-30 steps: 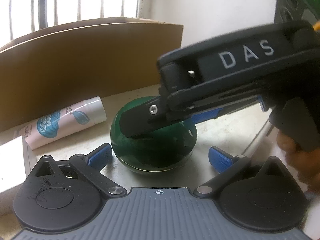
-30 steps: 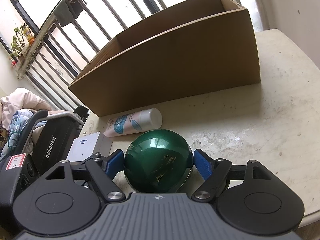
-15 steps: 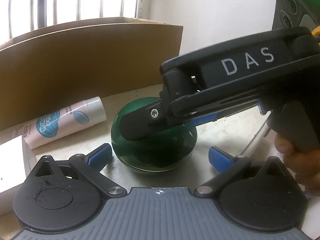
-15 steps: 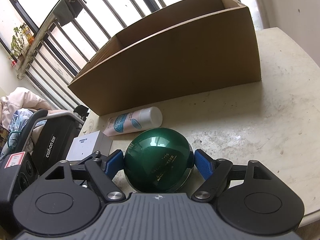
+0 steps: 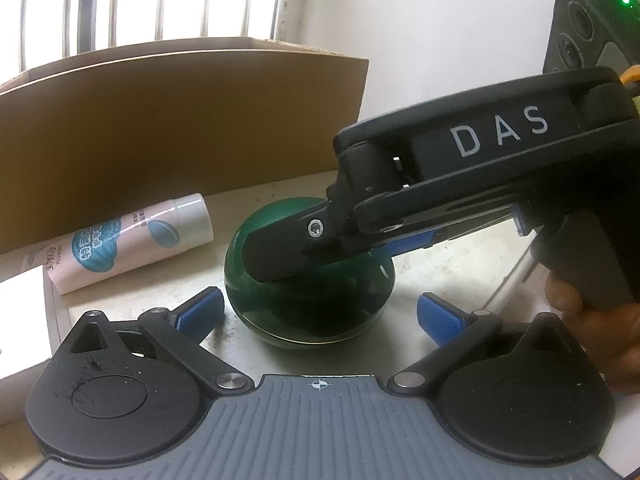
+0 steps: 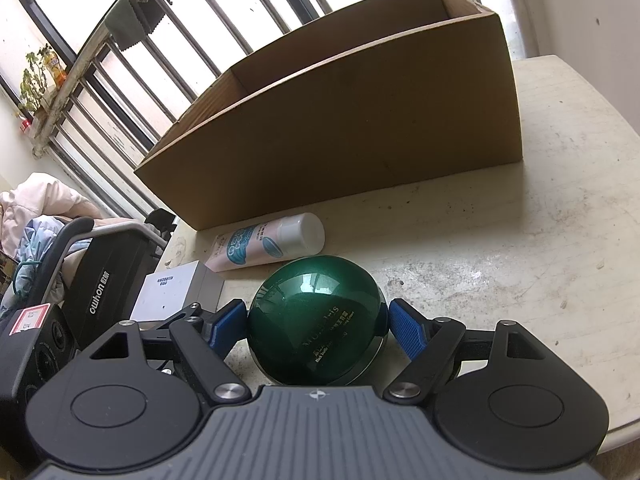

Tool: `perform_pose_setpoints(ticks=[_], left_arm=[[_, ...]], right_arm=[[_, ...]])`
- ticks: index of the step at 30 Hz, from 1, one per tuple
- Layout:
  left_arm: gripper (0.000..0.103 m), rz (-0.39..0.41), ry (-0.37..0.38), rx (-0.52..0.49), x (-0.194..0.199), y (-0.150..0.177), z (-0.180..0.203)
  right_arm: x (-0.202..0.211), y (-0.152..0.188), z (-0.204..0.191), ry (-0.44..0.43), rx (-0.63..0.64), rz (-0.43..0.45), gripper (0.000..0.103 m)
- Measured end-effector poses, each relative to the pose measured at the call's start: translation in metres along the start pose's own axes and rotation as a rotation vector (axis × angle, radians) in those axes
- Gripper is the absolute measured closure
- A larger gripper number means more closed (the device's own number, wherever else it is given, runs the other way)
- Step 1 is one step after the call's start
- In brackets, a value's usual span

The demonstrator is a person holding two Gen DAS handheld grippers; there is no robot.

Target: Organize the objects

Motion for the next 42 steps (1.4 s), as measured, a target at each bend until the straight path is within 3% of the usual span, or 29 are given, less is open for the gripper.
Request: perform_pose_setpoints(ticks=[42], left_arm=[[0.000,0.001,-0.013,-0.022,-0.0060,0.0001,-0.0045]], right_arm=[[-0.0027,0.0009,-0.0024,0.012,0.005,-0.008,0.022]])
Point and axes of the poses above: each gripper's, at about its wrist camera, not at the fingertips, and x roughly against the way its jaws point, z to its right, y to its underside, the point moved 6 cm from there along -x, roughly the way its jaws point, and after that the axes turned 6 degrees about y, right-handed, at the moved point
